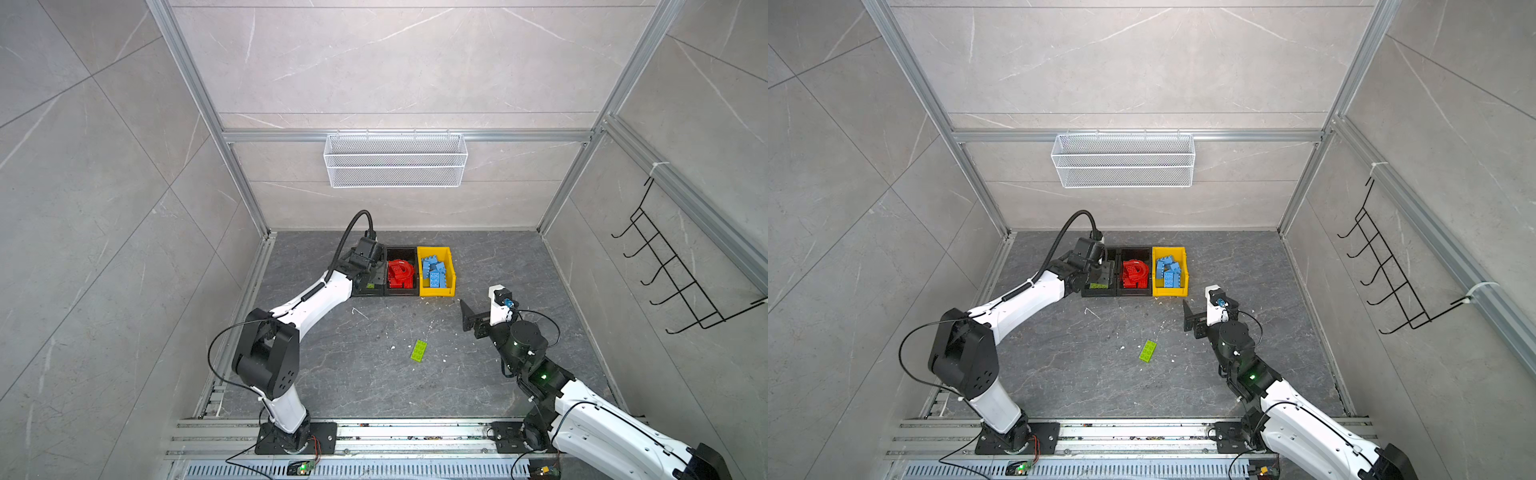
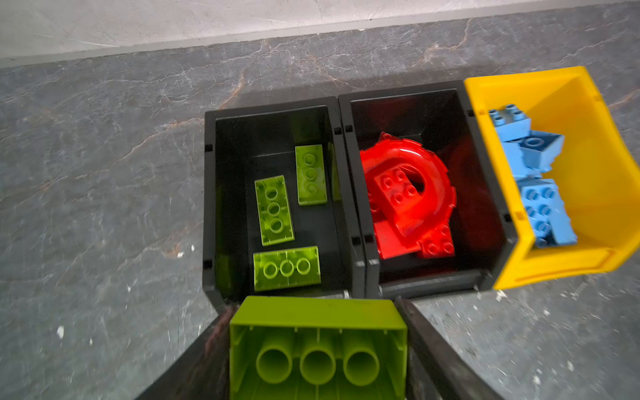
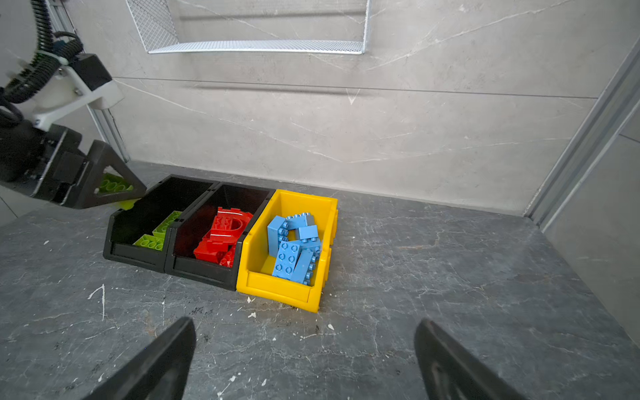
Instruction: Sort the legos into containers by color
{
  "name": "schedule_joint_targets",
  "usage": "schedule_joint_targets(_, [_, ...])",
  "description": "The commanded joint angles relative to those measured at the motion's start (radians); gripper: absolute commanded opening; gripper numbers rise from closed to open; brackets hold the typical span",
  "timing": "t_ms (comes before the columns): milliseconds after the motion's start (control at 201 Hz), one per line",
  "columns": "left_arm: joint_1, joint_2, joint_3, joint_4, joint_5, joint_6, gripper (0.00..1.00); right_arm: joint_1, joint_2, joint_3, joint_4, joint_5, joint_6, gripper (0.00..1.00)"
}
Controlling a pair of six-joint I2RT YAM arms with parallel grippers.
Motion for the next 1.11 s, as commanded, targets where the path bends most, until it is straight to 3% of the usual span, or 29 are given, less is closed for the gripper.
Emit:
schedule_joint_targets(0, [0.033, 0.068, 0.059, 0.049, 0.110, 0.057, 0.70, -0.002, -0.003, 0.006, -0.018, -0.004, 0.015, 1.00])
schedule_joint_targets(70, [0.049, 0.106, 0.082, 0.050, 0.156, 0.055, 0.70, -0.001, -0.010, 0.006, -0.019, -0.011, 0.018, 1.00])
schedule_joint_targets(214, [0.059, 0.153, 0.102, 0.032, 0.080, 0.049, 0.70, -0.002, 0.007, 0.047, -0.104, -0.016, 0.036, 1.00])
schedule_joint_targets(423, [0.071, 0.169, 0.100, 0.050, 0.084, 0.045, 0.73, 0.000, 0.245, 0.273, -0.430, -0.283, 0.075, 0.94])
schedule_joint_targets(667, [0.074, 0.177, 0.097, 0.058, 0.069, 0.051, 0.85, 0.002, 0.374, 0.310, -0.504, -0.448, 0.200, 0.90])
schedule_joint_targets(807, [0.074, 0.125, 0.088, 0.064, 0.072, 0.054, 0.86, 0.025, 0.445, 0.299, -0.498, -0.522, 0.278, 0.85])
schedule_joint_targets(1105, [0.074, -0.104, -0.066, 0.082, 0.036, 0.026, 0.88, 0.123, 0.610, 0.309, -0.455, -0.501, 0.331, 0.82])
